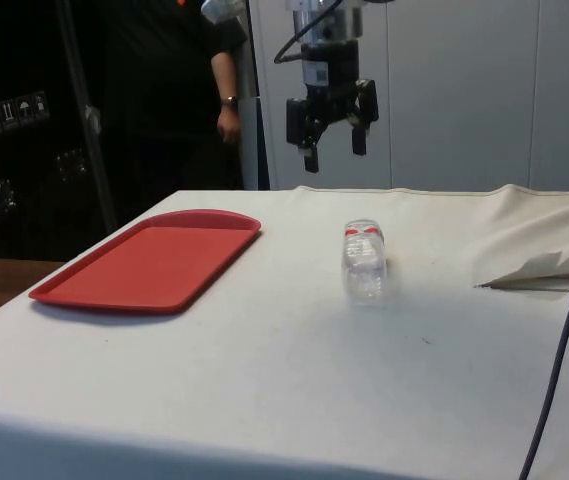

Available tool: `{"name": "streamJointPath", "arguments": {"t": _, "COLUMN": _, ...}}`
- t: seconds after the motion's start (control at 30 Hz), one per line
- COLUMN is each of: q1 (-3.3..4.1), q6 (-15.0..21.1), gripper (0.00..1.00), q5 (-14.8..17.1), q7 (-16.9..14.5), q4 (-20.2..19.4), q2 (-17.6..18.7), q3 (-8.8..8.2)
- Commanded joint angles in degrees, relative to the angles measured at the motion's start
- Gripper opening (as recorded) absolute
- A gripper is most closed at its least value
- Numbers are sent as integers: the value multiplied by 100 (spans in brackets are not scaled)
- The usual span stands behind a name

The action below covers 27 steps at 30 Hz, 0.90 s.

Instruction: Place the bottle upright on the tray.

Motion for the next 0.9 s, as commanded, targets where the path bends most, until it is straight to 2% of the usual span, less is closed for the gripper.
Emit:
{"name": "streamJointPath", "arguments": {"t": 0.0, "q1": 0, "q6": 115, "gripper": 100, "q5": 46, "q7": 34, "q4": -40, "q2": 0, "q3": -6}}
{"name": "streamJointPath", "arguments": {"t": 0.5, "q1": -23, "q6": 344, "gripper": 100, "q5": 23, "q7": 361, "q4": -286, "q2": -29, "q3": -29}}
{"name": "streamJointPath", "arguments": {"t": 0.53, "q1": -11, "q6": 241, "gripper": 100, "q5": 40, "q7": 304, "q4": -223, "q2": 0, "q3": -23}}
{"name": "streamJointPath", "arguments": {"t": 0.57, "q1": -29, "q6": 378, "gripper": 100, "q5": 17, "q7": 401, "q4": -315, "q2": -29, "q3": -34}}
{"name": "streamJointPath", "arguments": {"t": 0.8, "q1": -29, "q6": 544, "gripper": 100, "q5": 23, "q7": 550, "q4": -458, "q2": -23, "q3": -63}}
{"name": "streamJointPath", "arguments": {"t": 0.83, "q1": -11, "q6": 453, "gripper": 100, "q5": 40, "q7": 498, "q4": -413, "q2": 0, "q3": -57}}
{"name": "streamJointPath", "arguments": {"t": 0.87, "q1": -29, "q6": 561, "gripper": 100, "q5": 23, "q7": 567, "q4": -481, "q2": -23, "q3": -63}}
